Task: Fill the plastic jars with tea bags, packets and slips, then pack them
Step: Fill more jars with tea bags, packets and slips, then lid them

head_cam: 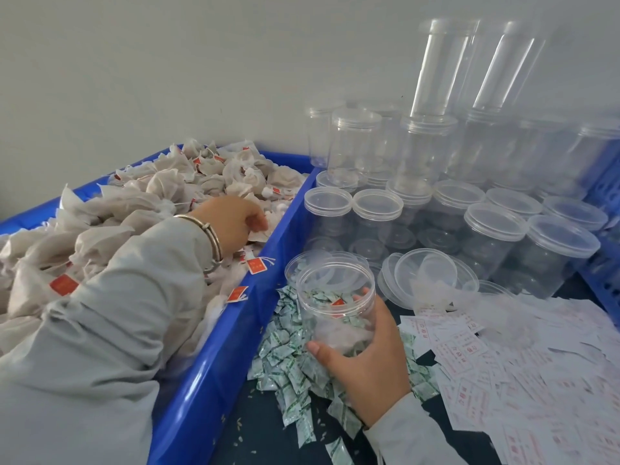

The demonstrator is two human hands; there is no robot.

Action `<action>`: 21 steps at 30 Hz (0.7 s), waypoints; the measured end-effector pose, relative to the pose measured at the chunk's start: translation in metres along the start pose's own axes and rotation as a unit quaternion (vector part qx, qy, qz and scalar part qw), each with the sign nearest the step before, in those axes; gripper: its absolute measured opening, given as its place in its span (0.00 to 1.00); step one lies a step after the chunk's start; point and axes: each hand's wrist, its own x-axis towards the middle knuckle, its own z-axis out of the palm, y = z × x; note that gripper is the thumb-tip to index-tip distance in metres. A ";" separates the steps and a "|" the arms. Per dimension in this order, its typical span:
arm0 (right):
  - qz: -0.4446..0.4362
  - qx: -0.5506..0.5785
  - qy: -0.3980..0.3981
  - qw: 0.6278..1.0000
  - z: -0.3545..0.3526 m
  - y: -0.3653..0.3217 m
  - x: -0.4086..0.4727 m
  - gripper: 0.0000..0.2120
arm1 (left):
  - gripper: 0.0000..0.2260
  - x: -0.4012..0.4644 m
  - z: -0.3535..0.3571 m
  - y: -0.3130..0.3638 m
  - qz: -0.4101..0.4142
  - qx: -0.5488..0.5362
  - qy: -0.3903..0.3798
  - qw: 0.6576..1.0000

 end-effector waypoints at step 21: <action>0.001 -0.004 -0.001 1.000 0.001 -0.001 -0.001 0.47 | 0.13 0.026 0.044 -0.025 -0.163 0.208 -0.126 0.956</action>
